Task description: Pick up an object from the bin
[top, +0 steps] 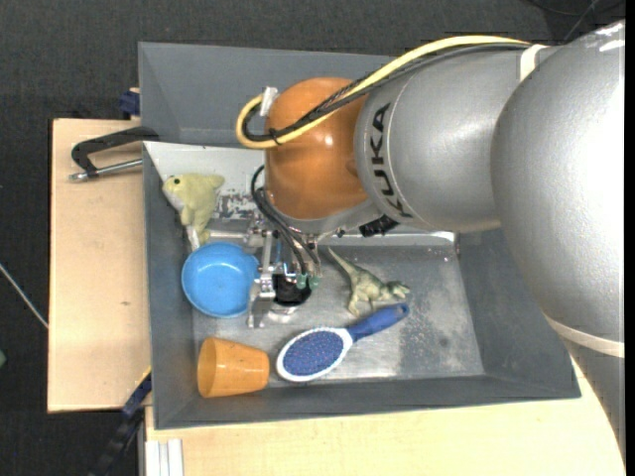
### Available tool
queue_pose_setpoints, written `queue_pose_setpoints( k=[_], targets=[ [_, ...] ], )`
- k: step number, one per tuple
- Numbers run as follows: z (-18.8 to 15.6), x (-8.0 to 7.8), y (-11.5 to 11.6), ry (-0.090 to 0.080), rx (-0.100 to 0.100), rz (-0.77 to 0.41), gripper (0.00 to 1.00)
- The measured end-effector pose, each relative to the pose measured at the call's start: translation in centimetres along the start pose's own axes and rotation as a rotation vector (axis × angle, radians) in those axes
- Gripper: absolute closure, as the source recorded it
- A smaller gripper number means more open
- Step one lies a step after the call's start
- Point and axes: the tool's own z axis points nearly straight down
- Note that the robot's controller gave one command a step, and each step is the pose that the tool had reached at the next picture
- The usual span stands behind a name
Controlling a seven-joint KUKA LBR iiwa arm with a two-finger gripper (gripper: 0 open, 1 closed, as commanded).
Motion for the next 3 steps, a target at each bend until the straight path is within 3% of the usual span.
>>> queue_pose_setpoints(
  k=[1,2,3],
  targets=[
    [7.5,2.9,1.6,-0.029,-0.007,0.116,0.0],
    [7.0,3.0,2.1,-0.027,-0.015,0.11,1.0],
    [1.6,3.2,4.5,-0.018,-0.008,0.1,1.0]
  ],
)
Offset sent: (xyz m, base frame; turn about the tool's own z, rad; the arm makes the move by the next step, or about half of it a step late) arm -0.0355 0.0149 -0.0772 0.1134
